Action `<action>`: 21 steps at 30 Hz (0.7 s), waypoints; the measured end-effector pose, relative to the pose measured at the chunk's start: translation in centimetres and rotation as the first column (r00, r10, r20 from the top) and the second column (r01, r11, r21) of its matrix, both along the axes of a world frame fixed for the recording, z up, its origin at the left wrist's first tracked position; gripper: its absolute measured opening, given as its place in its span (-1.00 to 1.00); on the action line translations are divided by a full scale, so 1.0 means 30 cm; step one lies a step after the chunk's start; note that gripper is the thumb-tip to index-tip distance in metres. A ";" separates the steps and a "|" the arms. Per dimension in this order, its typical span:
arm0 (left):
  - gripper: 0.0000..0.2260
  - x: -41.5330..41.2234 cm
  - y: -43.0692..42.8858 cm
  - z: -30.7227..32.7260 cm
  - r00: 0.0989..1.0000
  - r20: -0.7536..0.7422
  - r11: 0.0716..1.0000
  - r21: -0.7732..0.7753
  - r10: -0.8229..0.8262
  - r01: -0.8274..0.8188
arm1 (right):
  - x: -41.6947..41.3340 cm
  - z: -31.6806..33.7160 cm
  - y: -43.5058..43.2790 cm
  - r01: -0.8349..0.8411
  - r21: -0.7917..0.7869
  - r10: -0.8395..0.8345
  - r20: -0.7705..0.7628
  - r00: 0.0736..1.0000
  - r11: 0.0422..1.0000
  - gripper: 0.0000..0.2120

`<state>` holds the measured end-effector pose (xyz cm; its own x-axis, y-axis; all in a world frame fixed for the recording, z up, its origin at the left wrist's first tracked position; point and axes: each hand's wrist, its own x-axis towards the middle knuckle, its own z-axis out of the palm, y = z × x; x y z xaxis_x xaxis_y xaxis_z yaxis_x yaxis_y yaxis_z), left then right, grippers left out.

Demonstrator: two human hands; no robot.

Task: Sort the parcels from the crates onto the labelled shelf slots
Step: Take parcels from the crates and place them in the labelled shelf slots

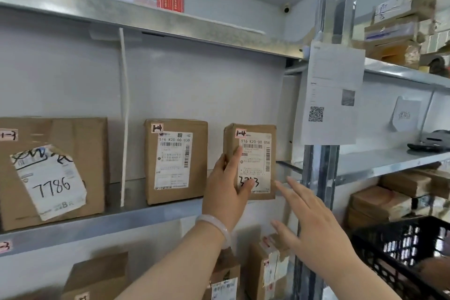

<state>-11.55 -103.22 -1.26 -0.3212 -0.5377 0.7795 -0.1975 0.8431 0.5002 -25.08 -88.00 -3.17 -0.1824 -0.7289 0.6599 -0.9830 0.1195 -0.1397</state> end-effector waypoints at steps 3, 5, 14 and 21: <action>-0.26 -0.065 -0.072 -0.010 0.998 0.022 0.999 0.015 0.051 -0.052 | -0.071 -0.008 -0.050 -0.040 0.000 0.040 0.034 0.999 0.999 -0.34; -0.27 -0.100 -0.108 -0.019 0.997 0.019 0.997 0.039 0.072 -0.072 | -0.110 -0.022 -0.081 -0.078 -0.005 0.078 0.059 0.995 0.997 -0.36; -0.12 -0.186 -0.195 -0.049 0.988 0.058 0.989 0.030 0.141 -0.143 | -0.211 -0.076 -0.193 -0.135 0.018 0.134 0.052 0.990 0.991 -0.38; -0.11 -0.205 -0.200 -0.055 0.967 0.098 0.971 0.003 0.237 -0.239 | -0.204 -0.108 -0.255 -0.181 0.026 0.180 0.039 0.983 0.983 -0.36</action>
<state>-17.71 -109.23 -2.90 -0.2558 -0.6192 0.7423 -0.4393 0.7585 0.4813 -31.21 -95.65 -6.42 -0.0696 -0.7711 0.6329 -0.9830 -0.0550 -0.1751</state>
